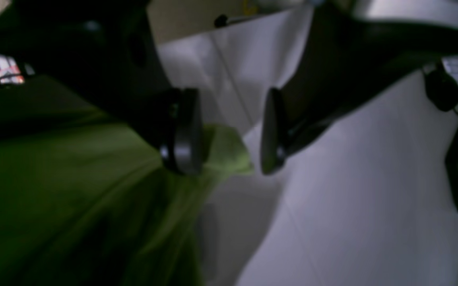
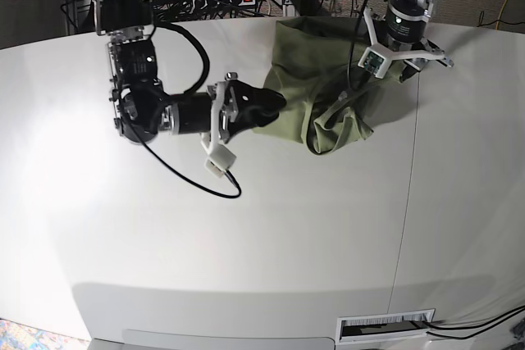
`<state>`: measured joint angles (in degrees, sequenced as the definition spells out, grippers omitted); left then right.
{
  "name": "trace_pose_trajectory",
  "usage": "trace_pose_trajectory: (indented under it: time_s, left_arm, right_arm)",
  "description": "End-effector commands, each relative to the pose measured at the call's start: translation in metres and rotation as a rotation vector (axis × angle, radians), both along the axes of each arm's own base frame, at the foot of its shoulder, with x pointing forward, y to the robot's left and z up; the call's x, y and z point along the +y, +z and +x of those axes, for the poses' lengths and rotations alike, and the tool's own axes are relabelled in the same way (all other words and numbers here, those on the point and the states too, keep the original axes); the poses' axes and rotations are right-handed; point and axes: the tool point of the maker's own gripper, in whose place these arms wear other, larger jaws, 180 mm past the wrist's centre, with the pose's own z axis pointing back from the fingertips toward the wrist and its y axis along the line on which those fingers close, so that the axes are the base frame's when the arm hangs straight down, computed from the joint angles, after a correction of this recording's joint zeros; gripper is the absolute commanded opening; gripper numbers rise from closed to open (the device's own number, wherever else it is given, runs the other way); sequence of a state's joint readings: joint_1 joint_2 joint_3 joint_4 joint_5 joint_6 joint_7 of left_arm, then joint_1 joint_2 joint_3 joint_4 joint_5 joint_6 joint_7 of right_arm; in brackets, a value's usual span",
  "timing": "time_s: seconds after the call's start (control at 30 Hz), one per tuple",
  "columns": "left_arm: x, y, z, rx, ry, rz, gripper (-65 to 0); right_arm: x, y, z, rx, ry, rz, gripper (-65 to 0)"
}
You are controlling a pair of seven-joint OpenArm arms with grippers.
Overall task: Fold the T-shirt properly
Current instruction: 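Grasp the bundle's edge with the left gripper and pull it flat, then tuck the right gripper under the bundle's side and fold it inward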
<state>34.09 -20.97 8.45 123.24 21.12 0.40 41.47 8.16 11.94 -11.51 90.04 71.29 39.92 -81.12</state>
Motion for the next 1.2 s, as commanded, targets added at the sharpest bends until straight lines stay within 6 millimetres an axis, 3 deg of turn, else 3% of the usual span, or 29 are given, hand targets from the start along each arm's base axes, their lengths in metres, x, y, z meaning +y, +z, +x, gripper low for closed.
trace_pose_trajectory:
  time_s: [0.0, 0.1, 0.2, 0.27, 0.43, 0.77, 1.17]
  left_arm:
    - [-0.001, 0.007, 0.004, -0.032, -0.001, -0.008, -39.0]
    - [-0.001, 0.007, 0.003, -0.03, -0.001, -0.01, -39.0]
    - [-0.004, 0.006, 0.002, -0.021, 0.003, -0.03, -39.0]
    - [-0.003, 0.007, 0.002, -0.019, 0.005, -0.027, -39.0]
    - [0.017, 0.004, -0.005, 0.027, 0.049, 0.091, -39.0]
    - [0.009, 0.003, -0.004, 0.02, 0.034, 0.036, -39.0]
    - [0.005, -0.004, -0.017, 0.063, 0.036, 0.009, -39.0]
  right_arm:
    - [0.005, 0.019, 0.015, -0.063, -0.009, 0.032, -44.0]
    - [0.013, 0.022, 0.027, -0.108, -0.013, -0.007, -44.2]
    - [0.023, 0.018, 0.03, -0.13, -0.002, -0.045, -54.8]
    - [0.03, 0.012, 0.028, -0.142, 0.026, -0.091, -57.8]
    - [0.049, 0.004, 0.035, -0.252, 0.066, -0.189, -57.8]
    - [0.076, 0.001, 0.05, -0.494, 0.118, -0.308, -57.8]
    - [0.118, 0.029, 0.04, -0.491, 0.123, -0.149, -57.8]
